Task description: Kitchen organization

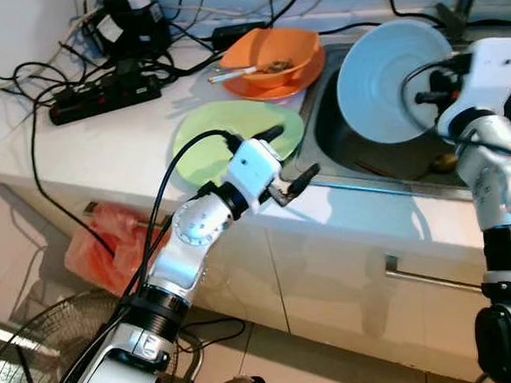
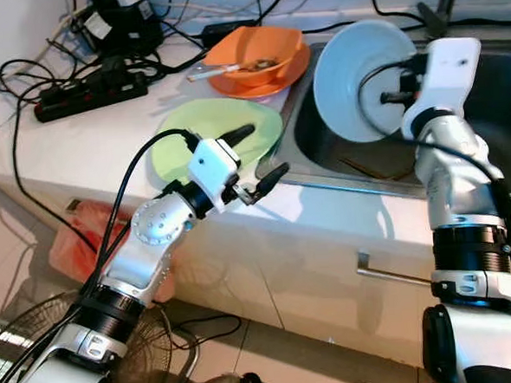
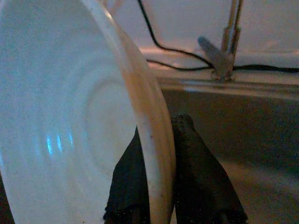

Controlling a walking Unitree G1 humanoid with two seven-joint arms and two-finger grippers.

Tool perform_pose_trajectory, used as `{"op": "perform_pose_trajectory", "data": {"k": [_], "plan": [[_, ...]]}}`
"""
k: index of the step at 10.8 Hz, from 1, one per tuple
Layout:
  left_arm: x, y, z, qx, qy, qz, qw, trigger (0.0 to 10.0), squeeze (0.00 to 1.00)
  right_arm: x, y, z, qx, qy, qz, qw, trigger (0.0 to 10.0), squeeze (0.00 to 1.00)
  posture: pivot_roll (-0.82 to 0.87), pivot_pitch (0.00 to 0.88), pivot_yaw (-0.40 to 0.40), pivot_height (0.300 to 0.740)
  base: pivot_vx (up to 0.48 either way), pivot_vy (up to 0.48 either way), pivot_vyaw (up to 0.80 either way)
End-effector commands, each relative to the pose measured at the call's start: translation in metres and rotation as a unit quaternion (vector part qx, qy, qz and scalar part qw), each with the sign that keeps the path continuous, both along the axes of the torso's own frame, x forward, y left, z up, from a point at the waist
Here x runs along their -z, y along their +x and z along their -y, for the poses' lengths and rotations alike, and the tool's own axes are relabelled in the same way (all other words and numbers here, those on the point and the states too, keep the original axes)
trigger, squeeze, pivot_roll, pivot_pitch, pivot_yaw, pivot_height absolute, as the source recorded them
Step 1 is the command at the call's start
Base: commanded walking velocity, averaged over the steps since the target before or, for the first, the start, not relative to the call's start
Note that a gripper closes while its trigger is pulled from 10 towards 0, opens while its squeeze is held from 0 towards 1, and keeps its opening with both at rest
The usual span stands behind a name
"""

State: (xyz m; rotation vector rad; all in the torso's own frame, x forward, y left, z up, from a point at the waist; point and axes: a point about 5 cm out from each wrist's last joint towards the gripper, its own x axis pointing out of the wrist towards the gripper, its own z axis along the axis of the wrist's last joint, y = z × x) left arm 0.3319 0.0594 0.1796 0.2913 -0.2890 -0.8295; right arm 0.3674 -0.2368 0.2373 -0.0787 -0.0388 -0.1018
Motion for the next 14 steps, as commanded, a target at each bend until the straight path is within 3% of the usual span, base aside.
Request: {"op": "perform_pose_trajectory", "data": {"k": [1, 3, 7, 9, 10, 11, 12, 14], "plan": [[-0.003, 0.000, -0.006, 0.001, -0.006, -0.018, 1.000, 10.0, 1.00, 0.001, 0.003, -0.002, -0.012, -0.017, 0.006, 1.000, 0.0, 0.00, 0.11, 0.066, 0.135, 0.740, 0.000, 0.000, 0.00], [-0.010, -0.001, -0.004, 0.016, -0.007, -0.022, 1.000, 10.0, 1.00, 0.014, 0.006, 0.004, -0.013, -0.030, -0.013, 0.999, 0.0, 0.00, 0.11, 0.065, 0.130, 0.740, 0.000, 0.000, 0.00], [-0.023, -0.002, 0.000, 0.032, -0.015, -0.036, 0.999, 10.0, 1.00, 0.067, 0.007, -0.004, -0.082, -0.091, -0.129, 0.984, 0.3, 0.00, 0.12, 0.070, 0.135, 0.740, 0.000, 0.000, 0.00], [-0.024, -0.004, 0.000, 0.034, -0.012, -0.041, 0.999, 10.0, 1.00, 0.071, 0.009, -0.006, -0.098, -0.097, -0.139, 0.981, 0.0, 0.00, 0.12, 0.072, 0.133, 0.740, 0.000, 0.000, 0.00], [-0.023, -0.004, -0.002, 0.032, -0.010, -0.044, 0.998, 10.0, 1.00, 0.072, 0.010, -0.007, -0.106, -0.108, -0.145, 0.978, 9.1, 0.00, 0.12, 0.072, 0.133, 0.740, 0.000, 0.000, 0.00], [-0.024, -0.003, -0.002, 0.031, -0.009, -0.045, 0.998, 10.0, 1.00, 0.073, 0.011, -0.007, -0.111, -0.113, -0.150, 0.976, 10.0, 0.00, 0.12, 0.072, 0.134, 0.740, 0.000, 0.000, 0.00], [-0.024, -0.002, -0.003, 0.030, -0.008, -0.046, 0.998, 10.0, 1.00, 0.073, 0.011, -0.007, -0.112, -0.115, -0.151, 0.975, 10.0, 1.00, 0.12, 0.071, 0.134, 0.740, 0.000, 0.000, 0.00], [-0.024, -0.003, -0.003, 0.030, -0.006, -0.051, 0.998, 10.0, 1.00, 0.071, 0.014, -0.006, -0.121, -0.071, -0.159, 0.977, 10.0, 1.00, 0.12, 0.072, 0.136, 0.740, 0.000, 0.000, 0.00]]}}
